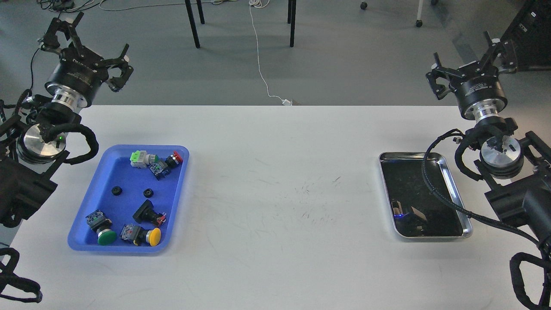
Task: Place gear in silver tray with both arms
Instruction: 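Move the left gripper over the blue tray of parts, then lower the left gripper into the blue tray and grasp a black gear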
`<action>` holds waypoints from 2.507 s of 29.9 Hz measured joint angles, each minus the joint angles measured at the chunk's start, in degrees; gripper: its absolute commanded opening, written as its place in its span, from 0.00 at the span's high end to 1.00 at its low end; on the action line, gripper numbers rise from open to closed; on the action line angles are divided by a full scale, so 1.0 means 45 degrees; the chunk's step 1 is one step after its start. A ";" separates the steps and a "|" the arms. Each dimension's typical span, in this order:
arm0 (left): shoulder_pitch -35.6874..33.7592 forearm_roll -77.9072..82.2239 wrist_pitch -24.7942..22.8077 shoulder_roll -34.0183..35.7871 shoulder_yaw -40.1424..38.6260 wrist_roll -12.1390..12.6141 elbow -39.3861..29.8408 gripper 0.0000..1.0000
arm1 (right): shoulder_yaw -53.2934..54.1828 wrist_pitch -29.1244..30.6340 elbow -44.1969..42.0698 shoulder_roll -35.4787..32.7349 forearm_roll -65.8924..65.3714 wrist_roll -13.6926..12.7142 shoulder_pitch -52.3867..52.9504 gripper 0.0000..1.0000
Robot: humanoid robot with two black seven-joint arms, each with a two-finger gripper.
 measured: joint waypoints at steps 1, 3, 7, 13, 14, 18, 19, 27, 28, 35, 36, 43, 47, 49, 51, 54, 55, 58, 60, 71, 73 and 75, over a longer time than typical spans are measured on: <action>-0.0002 0.0348 -0.0055 0.0080 0.0019 -0.0018 -0.0008 0.02 | 0.0026 -0.0004 0.0021 -0.0042 0.0000 0.0000 -0.0062 0.01; -0.0001 0.0990 -0.0095 0.0344 0.0027 -0.0034 -0.0016 0.02 | 0.0135 -0.0004 0.0090 -0.0103 0.0002 0.0000 -0.0264 0.01; 0.0027 0.1939 -0.0107 0.0916 0.0045 -0.0063 -0.0345 0.02 | 0.0302 0.0027 0.0440 -0.0119 0.0023 0.0019 -0.0910 0.01; 0.0062 0.3519 -0.0111 0.2452 0.0730 0.0010 -0.2635 0.02 | 0.0479 0.0102 0.0696 -0.0125 0.0028 0.0039 -0.1226 0.01; 0.0063 0.3814 -0.0113 0.2747 0.0973 0.0021 -0.3135 0.02 | 0.0547 0.0103 0.0717 -0.0125 0.0028 0.0041 -0.1226 0.01; 0.0069 0.5246 -0.0114 0.3692 0.2028 0.0040 -0.4576 0.02 | 0.0636 0.0103 0.0839 -0.0122 0.0028 0.0042 -0.1160 0.01; 0.0069 0.5911 -0.0114 0.3898 0.2317 0.0038 -0.4892 0.03 | 0.0640 0.0103 0.0925 -0.0122 0.0028 0.0042 -0.1148 0.01; 0.0191 1.2171 -0.0111 0.6383 0.3393 -0.0029 -0.8245 0.04 | 0.0664 0.0176 0.1223 -0.0327 0.0028 0.0042 -0.1170 0.01; 0.0197 1.2699 -0.0102 0.6670 0.3609 -0.0021 -0.8593 0.05 | 0.0678 0.0187 0.1224 -0.0333 0.0028 0.0042 -0.1171 0.01; 0.0244 1.8735 0.0656 0.7364 0.4395 -0.0111 -0.9580 0.11 | 0.0698 0.0197 0.1234 -0.0341 0.0028 0.0042 -0.1090 0.01; 0.0280 1.9657 0.0876 0.7355 0.4466 -0.0118 -0.9571 0.13 | 0.0684 0.0197 0.1234 -0.0341 0.0028 0.0042 -0.1088 0.01; 0.0521 2.3988 0.2784 0.7237 0.6105 -0.0121 -0.8893 0.14 | 0.0632 0.0198 0.1234 -0.0355 0.0008 0.0042 -0.1014 0.01; 0.0578 2.5335 0.4043 0.7017 0.7252 -0.0058 -0.8363 0.17 | 0.0595 0.0197 0.1234 -0.0351 0.0008 0.0042 -0.1004 0.01; 0.0594 2.5557 0.4430 0.6601 0.7610 -0.0040 -0.7639 0.22 | 0.0560 0.0177 0.1230 -0.0294 0.0007 0.0046 -0.0992 0.01; 0.0605 2.5612 0.4563 0.6143 0.7892 -0.0050 -0.6921 0.25 | 0.0530 0.0152 0.1219 -0.0262 0.0007 0.0054 -0.0919 0.01; 0.0646 2.5615 0.4652 0.5595 0.8202 -0.0080 -0.6041 0.27 | 0.0494 0.0143 0.1208 -0.0240 0.0003 0.0060 -0.0871 0.01; 0.0714 2.5615 0.4691 0.5452 0.8282 -0.0091 -0.5810 0.27 | 0.0490 0.0142 0.1199 -0.0240 0.0003 0.0060 -0.0862 0.01; 0.1084 2.5651 0.4872 0.5178 0.8383 -0.0107 -0.5184 0.30 | 0.0473 0.0141 0.1192 -0.0257 -0.0007 0.0060 -0.0848 0.01; 0.1308 2.5670 0.4952 0.5120 0.8403 -0.0103 -0.4894 0.35 | 0.0468 0.0142 0.1190 -0.0302 -0.0010 0.0059 -0.0846 0.01; 0.1467 2.5503 0.5030 0.4628 0.8371 -0.0146 -0.4116 0.49 | 0.0449 0.0162 0.1179 -0.0249 -0.0012 0.0055 -0.0812 0.01; 0.1460 2.5498 0.5032 0.4562 0.8372 -0.0165 -0.3991 0.53 | 0.0437 0.0162 0.1175 -0.0244 -0.0012 0.0055 -0.0803 0.01; 0.1450 2.5482 0.5031 0.4491 0.8368 -0.0197 -0.3898 0.64 | 0.0431 0.0162 0.1170 -0.0245 -0.0019 0.0055 -0.0803 0.01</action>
